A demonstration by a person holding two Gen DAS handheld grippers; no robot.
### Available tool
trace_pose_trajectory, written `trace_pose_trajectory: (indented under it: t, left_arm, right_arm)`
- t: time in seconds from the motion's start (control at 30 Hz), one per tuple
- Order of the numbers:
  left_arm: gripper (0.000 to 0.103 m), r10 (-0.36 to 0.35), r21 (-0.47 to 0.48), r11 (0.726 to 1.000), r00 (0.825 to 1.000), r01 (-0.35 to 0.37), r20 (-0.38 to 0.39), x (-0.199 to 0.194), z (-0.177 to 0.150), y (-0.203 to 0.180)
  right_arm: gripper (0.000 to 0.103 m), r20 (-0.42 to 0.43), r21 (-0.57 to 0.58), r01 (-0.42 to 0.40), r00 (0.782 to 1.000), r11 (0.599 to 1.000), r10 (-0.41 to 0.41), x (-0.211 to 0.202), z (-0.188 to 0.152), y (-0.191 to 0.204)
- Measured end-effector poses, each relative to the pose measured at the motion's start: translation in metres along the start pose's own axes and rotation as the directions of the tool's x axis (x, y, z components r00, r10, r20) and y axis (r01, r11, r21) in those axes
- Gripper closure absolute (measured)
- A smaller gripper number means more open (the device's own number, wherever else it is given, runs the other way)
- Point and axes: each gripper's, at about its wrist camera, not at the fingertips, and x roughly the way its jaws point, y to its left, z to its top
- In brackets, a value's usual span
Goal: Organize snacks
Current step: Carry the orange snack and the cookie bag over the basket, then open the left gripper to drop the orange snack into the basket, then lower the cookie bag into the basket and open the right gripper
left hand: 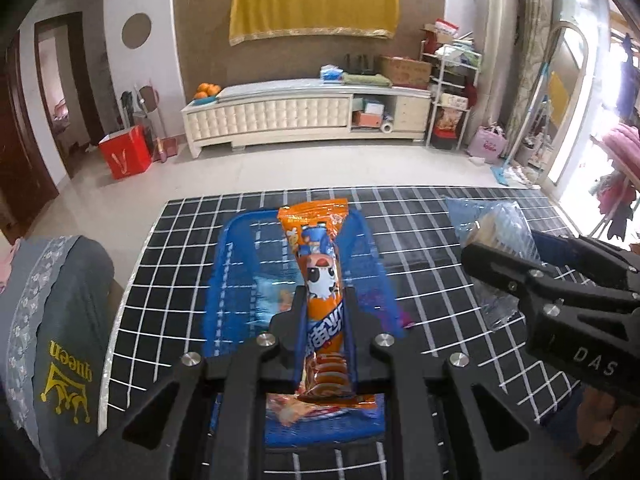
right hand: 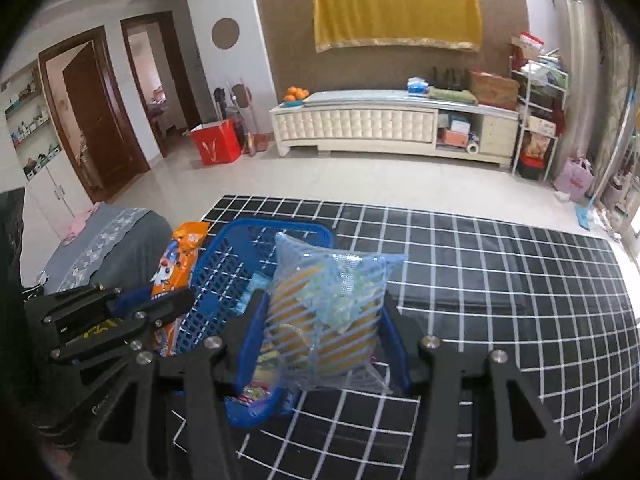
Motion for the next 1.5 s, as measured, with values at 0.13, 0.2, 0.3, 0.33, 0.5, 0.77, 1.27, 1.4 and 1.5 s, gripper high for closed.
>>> trace_pose_trajectory:
  t: [0.13, 0.2, 0.3, 0.33, 0.5, 0.77, 1.27, 1.4, 1.5]
  left_arm:
    - [0.089, -0.017, -0.034, 0.999, 0.998, 0.015, -0.057, 0.021, 0.003, 0.02]
    - [0.089, -0.02, -0.05, 0.999, 0.996, 0.016, -0.084, 0.033, 0.005, 0.027]
    - [0.089, -0.035, -0.068, 0.997, 0.994, 0.027, -0.108, 0.048, 0.007, 0.036]
    - [0.089, -0.032, -0.069, 0.997, 0.993, 0.024, -0.113, 0.053, 0.009, 0.037]
    - [0.088, -0.047, -0.07, 0.997, 0.987, 0.037, -0.153, 0.077, 0.013, 0.039]
    - [0.048, 0.001, -0.01, 1.0, 0.988, -0.002, -0.153, 0.092, 0.016, 0.033]
    - [0.046, 0.0, -0.097, 0.995, 0.997, -0.008, -0.082, 0.038, 0.002, 0.074]
    - [0.046, 0.016, -0.131, 0.991, 0.996, -0.026, -0.083, 0.033, -0.003, 0.094]
    - [0.046, 0.018, -0.148, 0.988, 0.996, -0.031, -0.088, 0.035, -0.006, 0.106]
  right_arm:
    - [0.045, -0.028, -0.022, -0.018, 0.999, 1.0, 0.017, 0.024, 0.006, 0.013]
    - [0.045, -0.039, -0.025, -0.022, 0.999, 0.999, 0.021, 0.034, 0.007, 0.016]
    - [0.045, -0.057, -0.017, -0.03, 0.998, 0.999, 0.029, 0.046, 0.009, 0.016]
    - [0.045, -0.065, -0.012, -0.032, 0.997, 0.999, 0.032, 0.051, 0.009, 0.014]
    - [0.045, -0.09, -0.009, -0.035, 0.995, 0.999, 0.034, 0.067, 0.01, 0.013]
    - [0.045, -0.121, -0.005, -0.043, 0.992, 0.999, 0.042, 0.08, 0.005, 0.007]
    - [0.045, -0.111, -0.021, -0.076, 0.991, 0.997, 0.073, 0.06, 0.014, 0.042]
    - [0.045, -0.127, -0.061, -0.069, 0.99, 0.996, 0.061, 0.065, 0.018, 0.061]
    - [0.045, -0.139, -0.076, -0.065, 0.989, 0.995, 0.054, 0.075, 0.024, 0.07]
